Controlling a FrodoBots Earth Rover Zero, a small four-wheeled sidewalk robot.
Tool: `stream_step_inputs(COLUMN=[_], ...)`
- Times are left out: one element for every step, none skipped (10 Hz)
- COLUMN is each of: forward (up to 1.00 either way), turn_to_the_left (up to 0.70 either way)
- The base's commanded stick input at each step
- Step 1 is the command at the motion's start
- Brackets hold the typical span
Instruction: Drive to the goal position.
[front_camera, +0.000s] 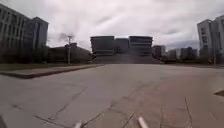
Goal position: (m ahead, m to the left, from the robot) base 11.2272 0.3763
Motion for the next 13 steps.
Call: stream_step_inputs(forward=[1.00,1.00,1.00,1.00,1.00,1.00,1.00,1.00,1.00,1.00,1.00,1.00,1.00], turn_to_the_left=[0.00,0.00,0.00,0.00,0.00,0.00,0.00,0.00,0.00,0.18,0.35,0.40,0.38])
